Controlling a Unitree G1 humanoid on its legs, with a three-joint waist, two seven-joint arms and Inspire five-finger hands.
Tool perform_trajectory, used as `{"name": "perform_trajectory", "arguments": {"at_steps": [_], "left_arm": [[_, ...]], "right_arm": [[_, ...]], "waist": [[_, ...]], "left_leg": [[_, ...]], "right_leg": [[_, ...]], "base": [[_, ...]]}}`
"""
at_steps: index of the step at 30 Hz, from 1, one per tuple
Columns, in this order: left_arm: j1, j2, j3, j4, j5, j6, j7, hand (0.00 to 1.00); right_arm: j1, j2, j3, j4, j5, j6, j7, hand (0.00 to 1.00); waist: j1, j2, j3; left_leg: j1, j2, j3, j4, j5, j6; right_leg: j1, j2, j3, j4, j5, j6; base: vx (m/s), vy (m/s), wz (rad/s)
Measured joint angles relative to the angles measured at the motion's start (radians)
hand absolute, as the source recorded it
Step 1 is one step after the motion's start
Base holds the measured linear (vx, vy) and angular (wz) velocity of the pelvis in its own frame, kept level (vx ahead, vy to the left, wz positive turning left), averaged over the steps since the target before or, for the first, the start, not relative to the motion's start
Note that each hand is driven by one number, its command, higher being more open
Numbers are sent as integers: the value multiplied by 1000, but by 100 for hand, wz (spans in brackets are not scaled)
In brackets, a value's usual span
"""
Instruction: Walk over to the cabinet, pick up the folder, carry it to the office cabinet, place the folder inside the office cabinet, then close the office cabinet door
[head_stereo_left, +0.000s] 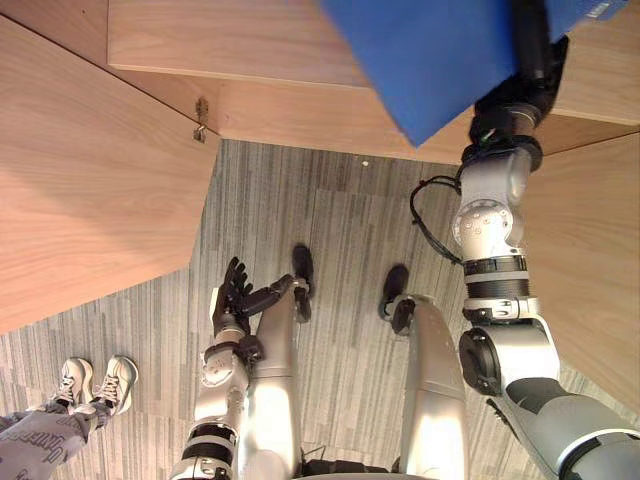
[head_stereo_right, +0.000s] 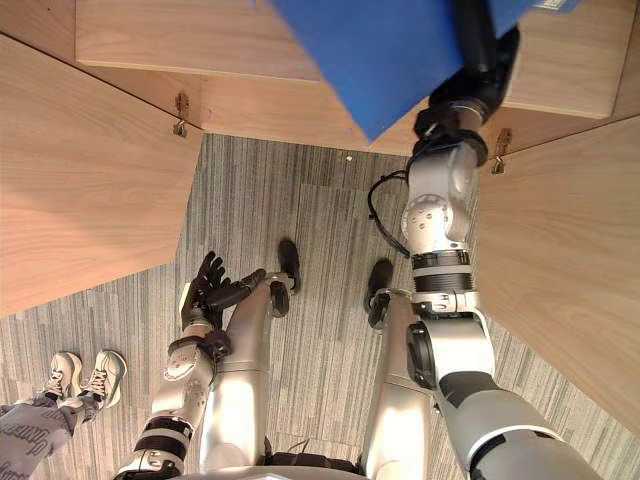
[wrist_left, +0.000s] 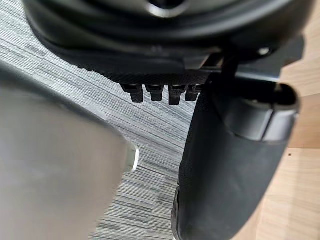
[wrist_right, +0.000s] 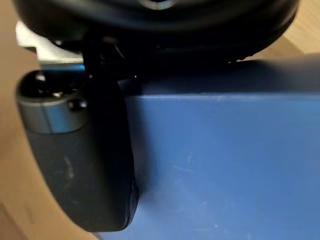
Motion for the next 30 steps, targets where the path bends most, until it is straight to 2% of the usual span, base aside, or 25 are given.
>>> {"name": "perform_trajectory", "arguments": {"at_steps": [1, 7, 13, 17, 21, 30], "left_arm": [[0, -5, -2, -6, 0, 0, 1, 100], [1, -36, -39, -33, 0, 0, 31, 100], [1, -43, -56, -33, -9, -2, 41, 100], [0, -47, -60, 1, -18, -3, 41, 100], [-8, -44, -56, 47, -28, -7, 43, 100], [-47, -39, -46, 122, -39, -12, 49, 100]], "right_arm": [[-8, 7, -19, 4, 13, -7, -16, 100], [-71, 46, -123, 23, 71, -50, -121, 100], [-116, 31, -121, 52, 77, -49, -126, 100], [-137, 25, -88, 77, 74, -13, -116, 100], [-143, 15, -19, 115, 54, 17, -102, 100], [-142, -26, 85, 191, -23, 87, -60, 100]], "waist": [[1, 0, 0], [5, 4, -3], [5, 9, -6], [0, 12, -9], [-22, 15, -11], [-40, 15, -12]], "left_leg": [[0, 0, 0, -2, 1, 0], [22, -4, -1, -34, 13, -7], [35, -6, -11, -66, 34, -17], [81, -7, -3, -105, 43, -12], [118, -3, 7, -132, 44, -10], [144, 13, 33, -148, 46, -7]], "right_leg": [[0, 0, 0, -1, 0, -1], [16, -1, -8, -17, 1, -2], [30, -1, -24, -35, 5, -9], [77, 0, -29, -74, 17, -15], [119, 6, -31, -118, 31, -10], [140, 22, -20, -155, 55, -9]], "base": [[0, 0, 0], [3, -14, 1], [-23, -41, 6], [0, 0, 0], [8, -3, -3], [-9, -20, -9]]}}
